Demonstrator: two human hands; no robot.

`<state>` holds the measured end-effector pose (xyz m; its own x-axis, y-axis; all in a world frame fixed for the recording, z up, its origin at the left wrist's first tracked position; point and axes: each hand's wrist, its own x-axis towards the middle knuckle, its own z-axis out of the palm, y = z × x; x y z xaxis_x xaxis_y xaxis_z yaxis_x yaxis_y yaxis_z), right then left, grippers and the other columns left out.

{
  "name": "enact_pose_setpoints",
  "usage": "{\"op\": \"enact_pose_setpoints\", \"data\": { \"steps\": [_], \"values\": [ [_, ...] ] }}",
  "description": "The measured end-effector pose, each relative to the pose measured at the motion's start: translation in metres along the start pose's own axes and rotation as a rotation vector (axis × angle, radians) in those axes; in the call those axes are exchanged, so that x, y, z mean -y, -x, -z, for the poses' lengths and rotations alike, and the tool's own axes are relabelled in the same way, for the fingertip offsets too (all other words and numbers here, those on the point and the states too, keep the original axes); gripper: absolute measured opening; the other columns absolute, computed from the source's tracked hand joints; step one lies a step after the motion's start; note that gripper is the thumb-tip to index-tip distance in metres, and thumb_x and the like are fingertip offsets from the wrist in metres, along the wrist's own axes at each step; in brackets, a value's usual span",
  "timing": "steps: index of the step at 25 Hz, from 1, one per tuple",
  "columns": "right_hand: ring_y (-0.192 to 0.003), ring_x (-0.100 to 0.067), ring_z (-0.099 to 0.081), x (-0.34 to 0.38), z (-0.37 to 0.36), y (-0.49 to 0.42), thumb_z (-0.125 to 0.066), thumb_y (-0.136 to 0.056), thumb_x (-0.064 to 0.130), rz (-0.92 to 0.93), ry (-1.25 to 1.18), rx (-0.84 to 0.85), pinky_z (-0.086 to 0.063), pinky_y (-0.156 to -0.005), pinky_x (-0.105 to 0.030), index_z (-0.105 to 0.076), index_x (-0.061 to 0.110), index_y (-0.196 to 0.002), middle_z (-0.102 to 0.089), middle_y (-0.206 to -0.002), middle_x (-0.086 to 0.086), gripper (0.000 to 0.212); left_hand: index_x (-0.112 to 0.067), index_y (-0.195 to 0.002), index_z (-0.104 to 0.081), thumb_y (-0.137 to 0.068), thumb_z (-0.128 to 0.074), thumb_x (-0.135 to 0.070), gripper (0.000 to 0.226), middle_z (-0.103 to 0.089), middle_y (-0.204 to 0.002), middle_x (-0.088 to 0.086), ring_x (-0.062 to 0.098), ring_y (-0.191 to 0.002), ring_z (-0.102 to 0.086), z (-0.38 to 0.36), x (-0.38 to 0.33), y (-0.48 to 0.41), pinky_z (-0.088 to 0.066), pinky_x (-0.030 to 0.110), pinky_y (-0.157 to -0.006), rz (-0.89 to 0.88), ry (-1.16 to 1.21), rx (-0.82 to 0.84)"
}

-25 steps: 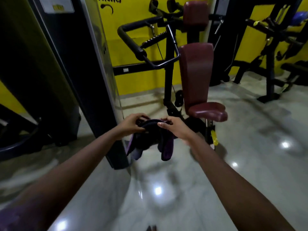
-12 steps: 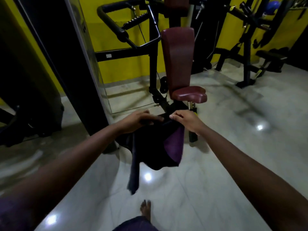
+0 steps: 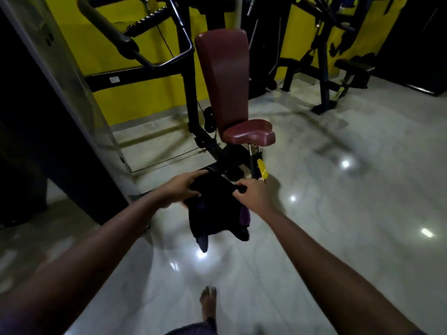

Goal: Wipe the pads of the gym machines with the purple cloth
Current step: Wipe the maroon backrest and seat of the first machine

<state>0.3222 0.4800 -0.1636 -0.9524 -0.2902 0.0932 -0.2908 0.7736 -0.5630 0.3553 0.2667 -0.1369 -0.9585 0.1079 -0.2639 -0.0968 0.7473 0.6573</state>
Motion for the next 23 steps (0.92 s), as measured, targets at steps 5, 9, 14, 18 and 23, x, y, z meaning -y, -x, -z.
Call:
{"op": "enact_pose_setpoints", "data": {
  "steps": [5, 9, 14, 18, 23],
  "values": [
    [-0.087, -0.019, -0.067, 0.016, -0.025, -0.073, -0.060, -0.082, 0.010, -0.027, -0.197, -0.052, -0.044, -0.076, -0.017, -0.070, 0.015, -0.108, -0.073, -0.097, -0.007, 0.028, -0.027, -0.148, -0.022, -0.085, -0.050, 0.017, 0.082, -0.043, -0.142, 0.011, 0.018, -0.102, -0.053, -0.004, 0.015, -0.056, -0.053, 0.015, -0.050, 0.226, 0.695, -0.172],
    [-0.092, -0.017, -0.067, 0.042, -0.044, -0.094, -0.060, -0.086, 0.009, 0.139, -0.215, -0.026, -0.045, -0.086, -0.014, -0.067, 0.015, -0.115, -0.071, -0.106, -0.004, 0.030, -0.034, -0.143, -0.028, -0.091, -0.038, 0.014, 0.072, -0.055, -0.122, 0.020, 0.019, -0.076, -0.054, 0.002, 0.007, -0.091, -0.051, 0.028, -0.058, 0.372, 1.362, -0.208],
    [-0.090, -0.015, -0.066, 0.038, -0.050, -0.110, -0.054, -0.093, 0.022, 0.093, -0.246, 0.118, -0.051, -0.083, -0.027, -0.060, 0.024, -0.124, -0.071, -0.104, -0.002, 0.032, -0.020, -0.125, -0.051, -0.091, -0.057, -0.029, 0.036, -0.064, -0.102, 0.004, 0.018, -0.090, -0.059, 0.004, 0.014, -0.119, -0.048, 0.035, -0.079, 0.347, 1.377, -0.201],
    [-0.096, -0.002, -0.062, 0.005, -0.014, -0.139, -0.063, -0.087, 0.014, -0.145, -0.716, 0.048, -0.050, -0.088, -0.017, -0.063, 0.016, -0.117, -0.066, -0.104, 0.008, 0.030, -0.028, -0.140, -0.038, -0.083, -0.059, 0.006, 0.070, -0.057, -0.132, 0.004, 0.025, -0.116, -0.057, 0.021, 0.017, -0.149, -0.045, 0.042, -0.099, 0.135, 1.154, -0.088],
    [-0.124, -0.009, -0.045, -0.042, 0.013, -0.184, -0.077, -0.072, 0.034, -0.140, -0.687, 0.376, -0.043, -0.100, -0.027, -0.041, 0.030, -0.135, -0.047, -0.135, 0.004, 0.072, -0.025, -0.132, -0.042, -0.075, -0.041, 0.026, 0.076, -0.058, -0.122, -0.004, 0.008, -0.096, -0.061, 0.057, -0.019, -0.190, -0.052, 0.012, -0.068, -0.090, 0.784, 0.114]
  ]
}}
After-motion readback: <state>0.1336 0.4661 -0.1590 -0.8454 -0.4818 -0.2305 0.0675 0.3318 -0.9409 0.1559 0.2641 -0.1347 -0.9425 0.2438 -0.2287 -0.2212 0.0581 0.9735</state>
